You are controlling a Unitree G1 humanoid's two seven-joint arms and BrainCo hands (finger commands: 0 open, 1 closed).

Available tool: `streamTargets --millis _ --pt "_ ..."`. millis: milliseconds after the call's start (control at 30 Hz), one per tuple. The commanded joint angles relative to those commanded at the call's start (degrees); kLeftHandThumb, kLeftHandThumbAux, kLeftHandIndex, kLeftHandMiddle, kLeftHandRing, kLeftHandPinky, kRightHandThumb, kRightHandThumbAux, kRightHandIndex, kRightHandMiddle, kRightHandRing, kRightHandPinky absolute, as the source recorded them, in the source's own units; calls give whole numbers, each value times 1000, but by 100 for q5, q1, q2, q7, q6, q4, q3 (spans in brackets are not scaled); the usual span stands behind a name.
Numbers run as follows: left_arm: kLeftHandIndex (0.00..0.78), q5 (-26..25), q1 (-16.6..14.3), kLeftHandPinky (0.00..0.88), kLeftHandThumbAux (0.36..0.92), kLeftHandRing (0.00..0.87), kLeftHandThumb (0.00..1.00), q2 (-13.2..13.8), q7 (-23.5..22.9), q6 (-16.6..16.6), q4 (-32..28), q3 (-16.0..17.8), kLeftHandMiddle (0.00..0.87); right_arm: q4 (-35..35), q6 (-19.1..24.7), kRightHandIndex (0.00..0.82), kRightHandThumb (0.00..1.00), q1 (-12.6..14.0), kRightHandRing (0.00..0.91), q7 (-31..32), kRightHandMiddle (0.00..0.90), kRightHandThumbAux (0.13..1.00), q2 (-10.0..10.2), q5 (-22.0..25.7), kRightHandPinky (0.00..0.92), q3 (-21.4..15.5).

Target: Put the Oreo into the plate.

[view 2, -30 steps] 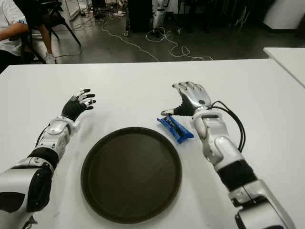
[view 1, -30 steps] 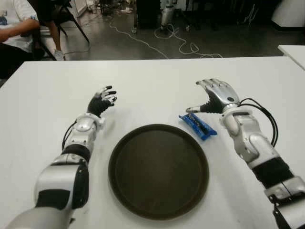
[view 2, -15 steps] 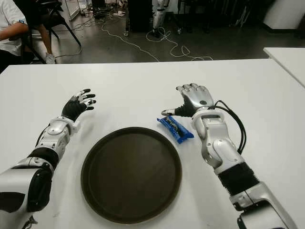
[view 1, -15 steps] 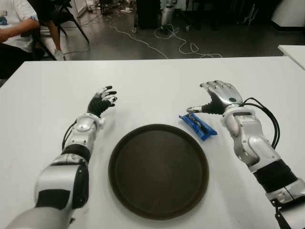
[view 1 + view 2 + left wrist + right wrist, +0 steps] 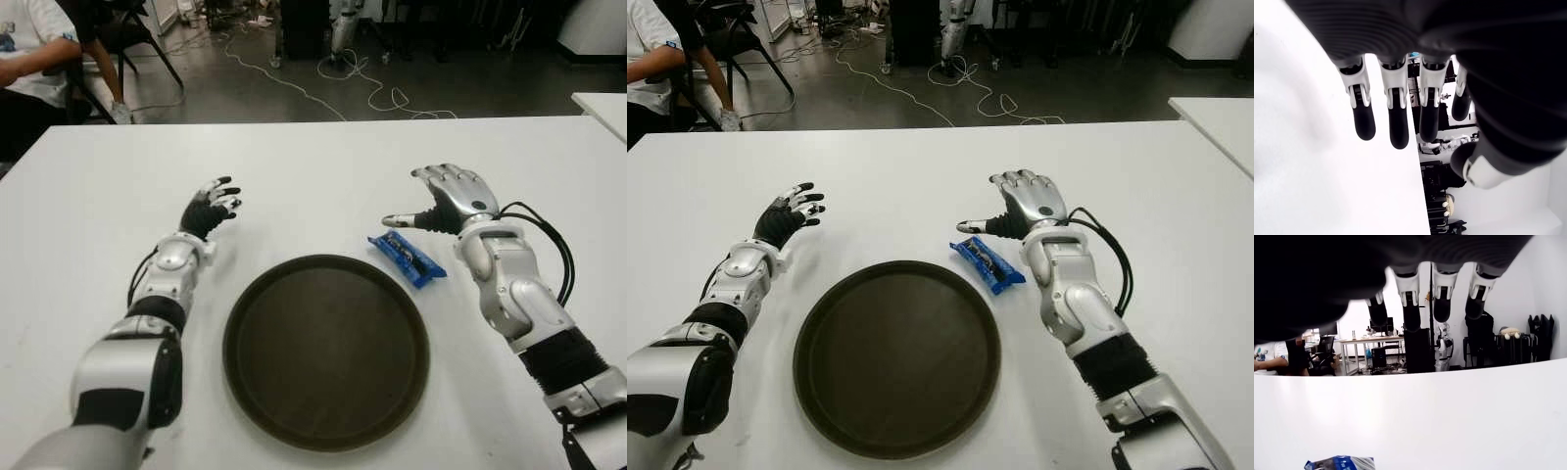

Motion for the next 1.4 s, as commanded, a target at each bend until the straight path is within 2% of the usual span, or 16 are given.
streamTargets --millis 400,567,933,1233,1400 --pt "147 4 4 237 709 224 81 4 0 -31 -8 -13 217 -198 266 8 0 -49 0 647 6 275 -221 -412 13 321" --pt "153 10 7 247 694 235 85 5 11 -35 -10 -20 228 -255 250 37 0 -48 28 788 43 326 -271 -513 37 394" --pt "143 4 10 211 685 210 90 9 30 -25 -9 -28 212 -287 240 55 0 -34 39 872 56 409 -238 -561 28 436" --pt "153 0 18 235 722 226 92 6 37 -59 -7 -30 224 -361 304 54 0 -40 51 981 69 504 -177 -518 38 400" --pt "149 -11 16 248 704 231 94 0 41 -58 -9 -21 223 -430 358 55 0 -24 53 998 67 548 -132 -491 27 374"
